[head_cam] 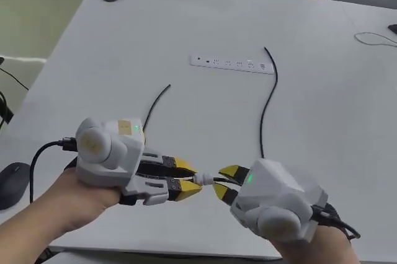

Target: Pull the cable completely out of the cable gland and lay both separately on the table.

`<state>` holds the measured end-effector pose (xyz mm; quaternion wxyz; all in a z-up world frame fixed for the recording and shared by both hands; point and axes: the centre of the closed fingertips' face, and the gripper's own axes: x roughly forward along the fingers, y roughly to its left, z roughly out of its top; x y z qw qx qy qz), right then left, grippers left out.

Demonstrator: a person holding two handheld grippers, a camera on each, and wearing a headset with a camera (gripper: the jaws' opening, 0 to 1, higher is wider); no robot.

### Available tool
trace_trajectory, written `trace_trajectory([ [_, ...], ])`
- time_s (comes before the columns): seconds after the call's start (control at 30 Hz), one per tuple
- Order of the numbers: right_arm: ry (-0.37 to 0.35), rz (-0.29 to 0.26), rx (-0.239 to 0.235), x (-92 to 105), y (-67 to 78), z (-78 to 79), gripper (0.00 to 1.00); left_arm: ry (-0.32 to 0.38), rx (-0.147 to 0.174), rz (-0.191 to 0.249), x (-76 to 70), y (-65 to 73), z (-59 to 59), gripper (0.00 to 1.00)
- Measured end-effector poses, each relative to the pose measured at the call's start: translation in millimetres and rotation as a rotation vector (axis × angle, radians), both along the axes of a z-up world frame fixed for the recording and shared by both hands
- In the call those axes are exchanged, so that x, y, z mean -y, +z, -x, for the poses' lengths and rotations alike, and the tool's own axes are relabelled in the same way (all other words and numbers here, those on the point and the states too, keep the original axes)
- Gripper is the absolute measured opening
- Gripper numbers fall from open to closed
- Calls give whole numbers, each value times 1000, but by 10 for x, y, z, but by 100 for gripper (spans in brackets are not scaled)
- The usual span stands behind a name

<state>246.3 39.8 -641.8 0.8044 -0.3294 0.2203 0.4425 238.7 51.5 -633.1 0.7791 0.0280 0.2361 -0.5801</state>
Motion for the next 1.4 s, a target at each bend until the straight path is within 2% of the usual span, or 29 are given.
trace_trajectory([
  [0.07,4,15,3,8,-19,-4,3,5,-15,0,-4,-5,-6,15],
  [0.57,-16,-9,-38,59,-63,3,0,-5,1,-4,9,-7,-5,15],
  [1.23,-182,-56,-126,405,-236,-125,0,-1,13,0,-5,4,-14,15],
  [1.4,-250,-69,-158,514,-325,-161,0,-3,12,-1,-2,0,-9,15],
])
